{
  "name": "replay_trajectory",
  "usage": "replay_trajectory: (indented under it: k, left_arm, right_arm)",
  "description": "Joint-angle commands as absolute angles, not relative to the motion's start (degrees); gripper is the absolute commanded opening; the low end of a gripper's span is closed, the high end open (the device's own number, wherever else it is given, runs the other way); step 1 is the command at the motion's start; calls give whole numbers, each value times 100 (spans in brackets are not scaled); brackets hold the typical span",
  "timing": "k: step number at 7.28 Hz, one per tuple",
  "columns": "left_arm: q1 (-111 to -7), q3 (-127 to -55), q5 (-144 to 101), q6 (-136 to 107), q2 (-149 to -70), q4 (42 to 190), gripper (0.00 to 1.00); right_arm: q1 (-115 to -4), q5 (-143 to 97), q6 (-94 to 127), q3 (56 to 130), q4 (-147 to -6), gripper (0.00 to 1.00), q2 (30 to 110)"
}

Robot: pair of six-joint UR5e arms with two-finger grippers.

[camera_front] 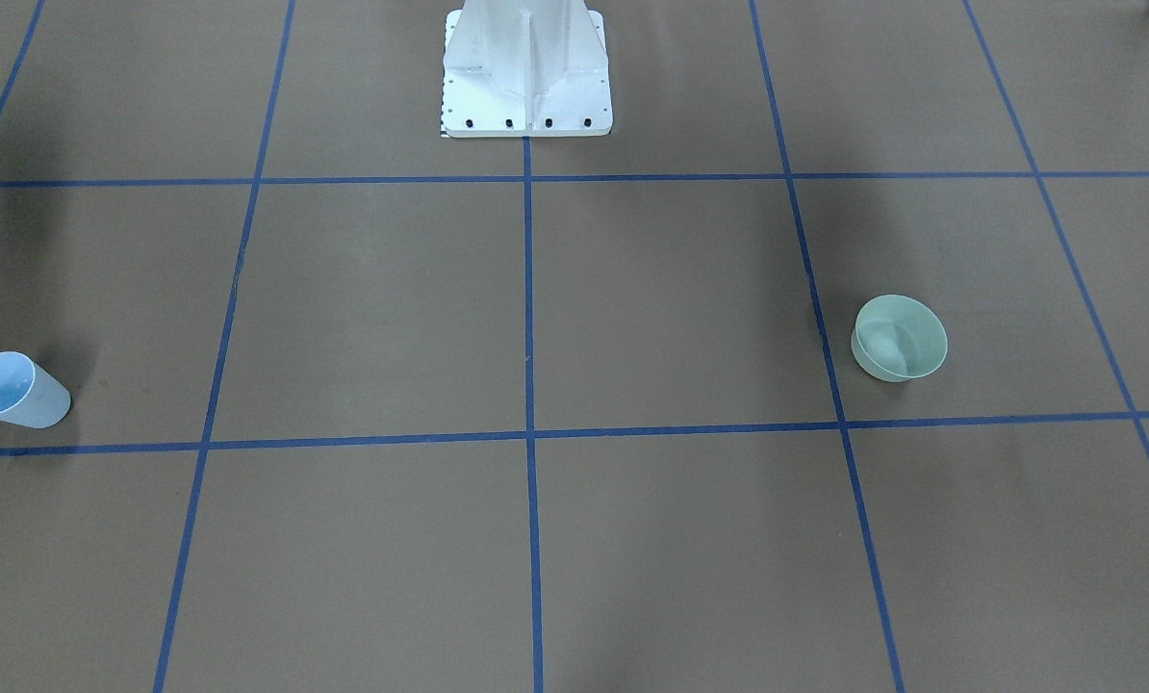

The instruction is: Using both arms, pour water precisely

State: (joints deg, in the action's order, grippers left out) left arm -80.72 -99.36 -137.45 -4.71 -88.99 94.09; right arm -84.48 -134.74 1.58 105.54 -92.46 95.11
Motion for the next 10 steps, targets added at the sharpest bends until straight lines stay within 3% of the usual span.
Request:
replay_trajectory:
  k: [1, 3, 6, 9, 10]
  left_arm:
    - [-7254, -9721, -13746, -1409, -9322, 9843, 99]
    - [-6227, -9371, -13467, -1836, -9850, 9948, 99]
    - [-6153, -8755, -13526, -2433, -10352, 9958, 100]
    - [-5810, -8508, -13526, -2435, -10362, 10071, 98]
    - [-5749, -8360, -13526, -2435, -10362, 10290, 89]
  right_arm:
    - [-8438, -13474, 158, 10521, -9246, 100, 9510]
    - [-8385, -13482, 167, 10512, -9255, 100, 9519]
    - [-8289, -13491, 158, 10512, -9255, 100, 9510]
    - [-8218, -13482, 158, 10512, -9255, 100, 9501]
    - [-8200, -13482, 158, 10512, -9255, 100, 9501]
